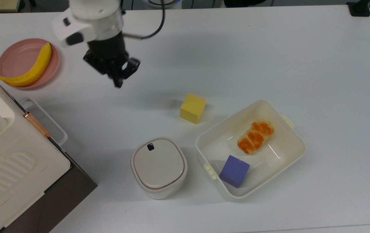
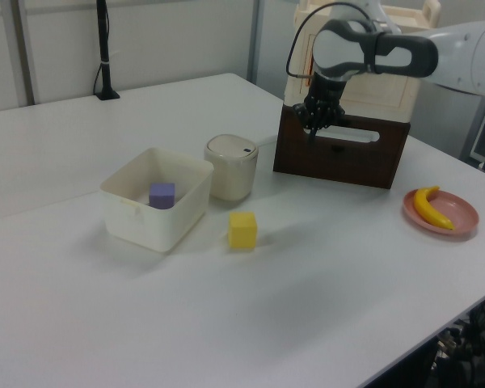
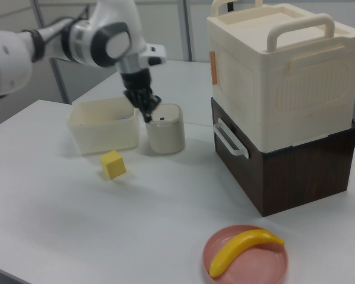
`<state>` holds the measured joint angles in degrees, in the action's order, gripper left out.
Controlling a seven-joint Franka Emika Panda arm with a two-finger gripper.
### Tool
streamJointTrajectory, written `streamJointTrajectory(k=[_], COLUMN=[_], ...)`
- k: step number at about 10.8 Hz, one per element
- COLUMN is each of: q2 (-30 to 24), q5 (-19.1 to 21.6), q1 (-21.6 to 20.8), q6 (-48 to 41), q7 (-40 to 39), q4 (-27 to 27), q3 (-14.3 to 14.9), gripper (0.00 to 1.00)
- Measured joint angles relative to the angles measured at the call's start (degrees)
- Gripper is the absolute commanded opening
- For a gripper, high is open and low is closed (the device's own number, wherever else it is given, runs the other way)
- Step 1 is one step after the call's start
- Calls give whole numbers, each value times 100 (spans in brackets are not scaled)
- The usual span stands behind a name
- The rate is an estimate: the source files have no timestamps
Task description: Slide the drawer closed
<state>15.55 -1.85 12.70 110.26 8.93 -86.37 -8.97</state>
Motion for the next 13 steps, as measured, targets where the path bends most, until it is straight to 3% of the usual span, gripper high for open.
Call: streamJointTrajectory(k=[4,7,9,11,13], q2=[-445,-566,-683,-785,-846], q5=[0,0,2,2,1], q1=[-428,-642,-770,-821,-821], q6=[-808,-1199,-1390,-1572,-1590], q7=[-490,-597,-613,-618,-791], q4=[-6,-6,-5,-5,-5], q3=[-31,-33,-34,-34,-32], gripper=[3,17,67,99,100])
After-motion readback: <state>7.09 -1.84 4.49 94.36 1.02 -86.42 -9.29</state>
